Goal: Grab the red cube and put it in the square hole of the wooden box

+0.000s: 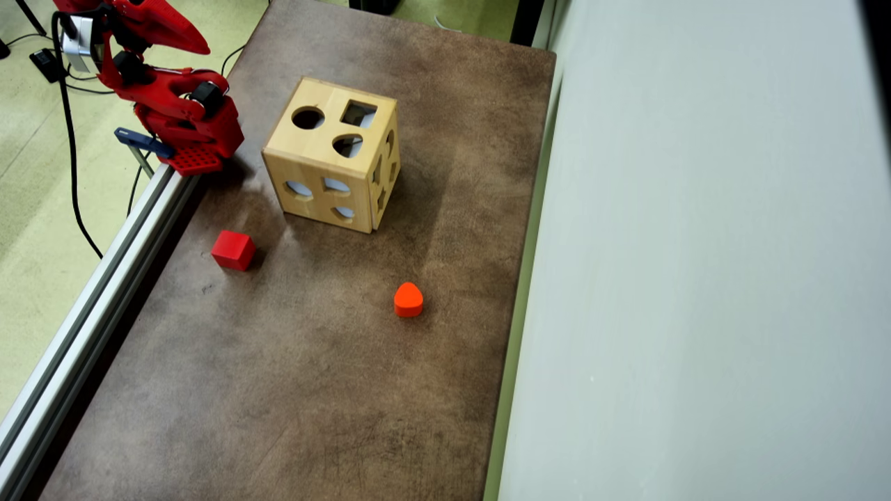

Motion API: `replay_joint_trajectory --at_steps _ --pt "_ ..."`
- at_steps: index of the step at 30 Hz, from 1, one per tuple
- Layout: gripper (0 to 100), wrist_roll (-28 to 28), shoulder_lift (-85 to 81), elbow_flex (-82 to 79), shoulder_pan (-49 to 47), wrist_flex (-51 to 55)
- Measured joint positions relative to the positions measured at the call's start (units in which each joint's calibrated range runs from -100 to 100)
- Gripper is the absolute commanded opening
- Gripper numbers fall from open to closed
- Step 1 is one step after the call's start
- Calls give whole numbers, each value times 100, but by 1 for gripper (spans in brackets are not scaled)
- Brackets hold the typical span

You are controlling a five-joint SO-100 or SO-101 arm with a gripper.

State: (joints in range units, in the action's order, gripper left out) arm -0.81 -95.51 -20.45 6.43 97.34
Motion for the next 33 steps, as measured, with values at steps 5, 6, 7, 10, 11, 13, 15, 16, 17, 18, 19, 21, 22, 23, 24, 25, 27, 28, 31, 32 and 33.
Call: replay_joint_trajectory --at_steps 5,6,7,10,11,13,15,16,17,18,19,21,22,23,24,25,27,28,31,32,33 --pt "2 0 0 0 0 0" --pt "2 0 0 0 0 0" --pt "2 0 0 0 0 0" --pt "2 -29 0 0 -14 0" --pt "2 -34 0 0 -22 0" --pt "2 -34 0 0 -29 0" --pt "2 -34 0 0 -29 0" --pt "2 -34 0 0 -29 0" --pt "2 -34 0 0 -29 0" --pt "2 -34 0 0 -29 0" --pt "2 -34 42 0 -29 0" --pt "2 -34 271 0 -29 0" --pt "2 -34 466 0 -29 0" --pt "2 -34 678 36 -29 0" --pt "2 -34 915 117 -29 0" --pt "2 -34 1178 244 -29 0" --pt "2 -34 1669 542 -22 0" --pt "2 -34 1975 740 -22 0" --pt "2 -34 2873 1210 7 0" --pt "2 -34 3161 1309 7 0" --pt "2 -34 3475 1372 22 0"
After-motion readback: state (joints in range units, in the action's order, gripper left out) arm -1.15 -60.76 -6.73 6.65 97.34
